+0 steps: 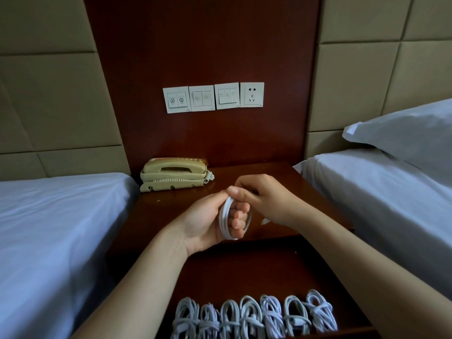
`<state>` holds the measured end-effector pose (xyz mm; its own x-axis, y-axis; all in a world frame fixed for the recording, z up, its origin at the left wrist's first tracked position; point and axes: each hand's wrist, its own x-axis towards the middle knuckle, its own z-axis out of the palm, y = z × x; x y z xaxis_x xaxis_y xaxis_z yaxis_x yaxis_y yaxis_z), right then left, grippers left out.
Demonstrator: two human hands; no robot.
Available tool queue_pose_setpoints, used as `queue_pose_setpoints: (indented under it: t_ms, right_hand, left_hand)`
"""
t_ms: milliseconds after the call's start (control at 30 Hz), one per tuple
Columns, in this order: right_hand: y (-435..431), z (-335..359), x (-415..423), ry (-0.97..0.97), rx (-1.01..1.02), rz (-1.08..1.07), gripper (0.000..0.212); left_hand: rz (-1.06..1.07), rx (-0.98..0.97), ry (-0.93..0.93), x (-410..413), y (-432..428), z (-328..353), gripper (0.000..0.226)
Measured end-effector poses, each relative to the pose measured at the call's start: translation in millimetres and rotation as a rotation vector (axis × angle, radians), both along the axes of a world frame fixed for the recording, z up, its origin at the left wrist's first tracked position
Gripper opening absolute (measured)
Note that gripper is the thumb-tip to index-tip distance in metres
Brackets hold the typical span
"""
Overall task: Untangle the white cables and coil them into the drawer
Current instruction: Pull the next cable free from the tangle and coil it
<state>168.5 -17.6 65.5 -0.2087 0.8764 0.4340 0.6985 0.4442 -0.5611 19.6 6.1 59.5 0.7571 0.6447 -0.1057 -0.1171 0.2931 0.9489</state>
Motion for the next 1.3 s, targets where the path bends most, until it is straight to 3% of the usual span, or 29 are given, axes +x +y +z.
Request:
queue_pose_setpoints:
  t_ms: [333, 433, 500, 600, 667, 900, 1000, 1100, 1300]
  right_hand:
    - [1.9, -15.2, -10.0, -0.032, 0.030, -0.060, 0.038]
    - [2.5, -17.4, -12.7, 0.024, 0.130, -0.116, 0.038]
    - [2.7, -17.8, -16.4, 0.101, 0.190, -0.152, 0.037]
    - [3.3, -17.5, -23.5, 0.243, 0.258, -0.192, 0.033]
    - [3.6, -17.9, -27.9, 0.340, 0.291, -0.223, 0.033]
    - [-5.3, -16.7, -38.2, 0.483, 0.333, -0.224, 0.036]
    - [-6.7, -14.7, -38.8, 0.511, 0.251, -0.187, 0.042]
    - [-5.0, -11.3, -31.9, 0.401, 0.143, -0.132, 0.044]
    - [-1.8, -5.9, -8.4, 0.232, 0.215, -0.189, 0.032]
  left_hand:
    - [0.395, 0.163, 0.119, 11.0, -0.9, -2.4, 0.043]
    - [0.541, 0.190, 0.095, 16.2, -1.8, -4.2, 0.046]
    - [0.713, 0.397, 0.121, 19.2, -3.7, -7.4, 0.047]
    - [0.941, 0.924, 0.233, 18.0, -6.6, -11.0, 0.037]
    - [0.947, 1.033, 0.267, 18.2, -7.6, -12.5, 0.036]
    - [1.005, 1.048, 0.228, 16.4, -4.2, -11.7, 0.046]
    - [1.015, 1.019, 0.197, 14.0, -2.4, -9.9, 0.048]
    - [1.012, 0.986, 0.200, 8.0, 3.2, -6.2, 0.049]
    - [0.879, 1.011, 0.288, -3.3, 13.8, -4.1, 0.051]
